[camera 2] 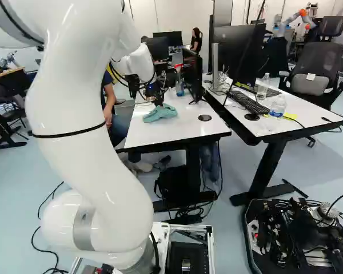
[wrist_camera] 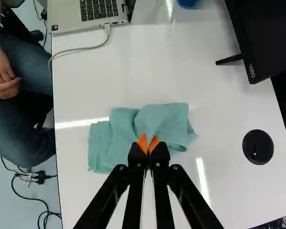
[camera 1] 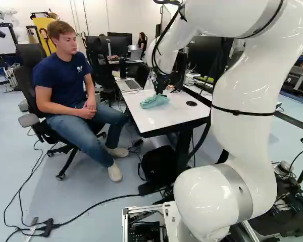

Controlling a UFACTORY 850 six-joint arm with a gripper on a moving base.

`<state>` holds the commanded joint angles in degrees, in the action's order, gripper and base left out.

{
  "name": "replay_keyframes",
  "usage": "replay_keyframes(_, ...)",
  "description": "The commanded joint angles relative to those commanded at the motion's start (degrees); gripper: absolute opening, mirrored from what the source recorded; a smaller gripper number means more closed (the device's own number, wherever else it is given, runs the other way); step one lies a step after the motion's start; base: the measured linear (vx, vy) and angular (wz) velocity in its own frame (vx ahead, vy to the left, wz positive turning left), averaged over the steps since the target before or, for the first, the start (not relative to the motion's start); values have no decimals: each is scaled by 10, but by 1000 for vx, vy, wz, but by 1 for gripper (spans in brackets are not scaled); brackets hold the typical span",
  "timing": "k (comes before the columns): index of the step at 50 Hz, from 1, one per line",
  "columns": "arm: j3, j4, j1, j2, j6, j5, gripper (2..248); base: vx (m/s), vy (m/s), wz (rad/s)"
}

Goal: Clean the table with the green towel

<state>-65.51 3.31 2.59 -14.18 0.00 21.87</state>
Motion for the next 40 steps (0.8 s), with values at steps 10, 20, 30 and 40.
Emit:
replay_keyframes(10,27,0,0,36,0,0,25,0,0,0)
replay_keyframes(20,51,0,-4,71,0,0,25,0,0,0)
replay_keyframes(30,75,0,-11,95,0,0,25,0,0,0)
replay_keyframes(40,98,0,-19,117,0,0,25,0,0,0)
